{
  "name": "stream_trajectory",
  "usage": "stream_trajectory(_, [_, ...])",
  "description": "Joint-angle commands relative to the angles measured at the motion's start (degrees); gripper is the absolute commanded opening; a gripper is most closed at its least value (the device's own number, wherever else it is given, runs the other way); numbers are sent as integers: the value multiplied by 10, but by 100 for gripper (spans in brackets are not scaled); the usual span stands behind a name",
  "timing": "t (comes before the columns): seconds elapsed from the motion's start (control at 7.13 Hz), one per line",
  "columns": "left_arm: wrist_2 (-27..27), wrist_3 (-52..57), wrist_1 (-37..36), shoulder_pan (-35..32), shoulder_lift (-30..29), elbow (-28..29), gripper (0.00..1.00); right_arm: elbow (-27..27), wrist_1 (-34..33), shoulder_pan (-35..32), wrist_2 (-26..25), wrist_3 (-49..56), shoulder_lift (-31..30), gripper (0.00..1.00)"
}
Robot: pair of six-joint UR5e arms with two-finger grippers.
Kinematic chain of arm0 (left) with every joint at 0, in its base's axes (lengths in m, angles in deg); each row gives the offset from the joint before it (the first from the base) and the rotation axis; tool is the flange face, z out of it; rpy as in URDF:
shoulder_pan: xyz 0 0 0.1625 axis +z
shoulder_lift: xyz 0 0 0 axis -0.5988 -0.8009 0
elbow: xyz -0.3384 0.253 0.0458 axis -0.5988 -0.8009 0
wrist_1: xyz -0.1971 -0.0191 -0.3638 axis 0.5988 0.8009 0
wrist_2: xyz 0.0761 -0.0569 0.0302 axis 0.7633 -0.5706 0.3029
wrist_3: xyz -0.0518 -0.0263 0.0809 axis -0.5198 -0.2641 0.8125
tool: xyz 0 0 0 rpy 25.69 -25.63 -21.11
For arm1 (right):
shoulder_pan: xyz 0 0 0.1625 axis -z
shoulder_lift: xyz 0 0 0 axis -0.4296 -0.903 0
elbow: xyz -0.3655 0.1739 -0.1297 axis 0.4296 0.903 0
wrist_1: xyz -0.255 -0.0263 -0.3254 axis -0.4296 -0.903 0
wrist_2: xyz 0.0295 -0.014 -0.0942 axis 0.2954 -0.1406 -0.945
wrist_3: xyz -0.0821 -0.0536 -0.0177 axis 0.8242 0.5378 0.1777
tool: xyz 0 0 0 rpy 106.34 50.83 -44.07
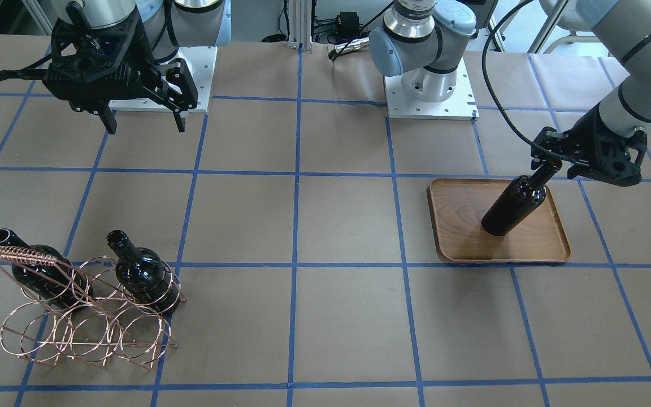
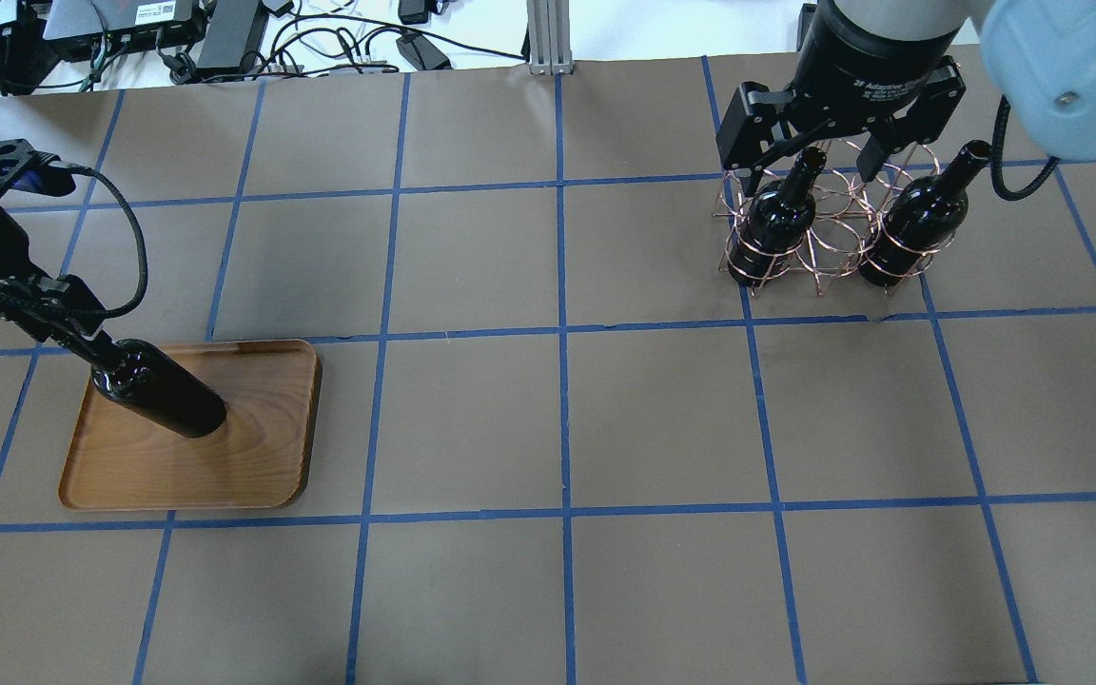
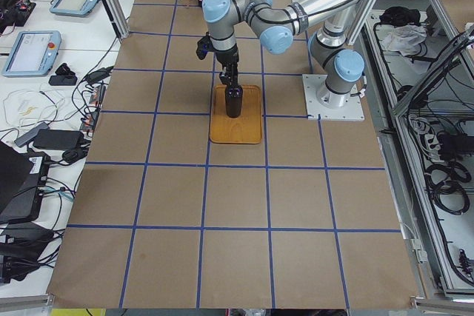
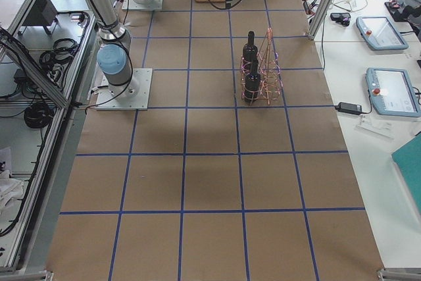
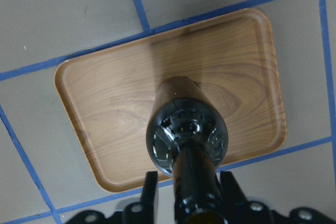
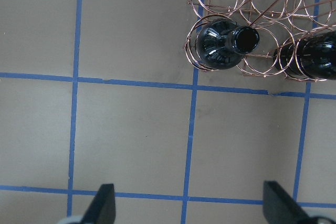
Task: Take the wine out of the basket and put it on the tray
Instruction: 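Lower the bottle onto the wooden tray, laying it down, then open the left gripper and raise it away from the tray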
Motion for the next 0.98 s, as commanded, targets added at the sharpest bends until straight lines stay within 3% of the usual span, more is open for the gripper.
stream_trajectory(0.0, [-2,-79,75,-9,23,48,100,0,0,0,-1,0,0,100])
stream_trajectory(0.28, [-53,-155,122,-66,62,84,100,0,-1,0,0,-1,0,100])
stream_trajectory(0.42, [-71,-260,110,-90,77,85,100,0,-1,0,1,-1,0,100])
stream_trajectory(0.84, [-65,-393,74,-224,71,85,100,2,0,0,21,-49,-1,100])
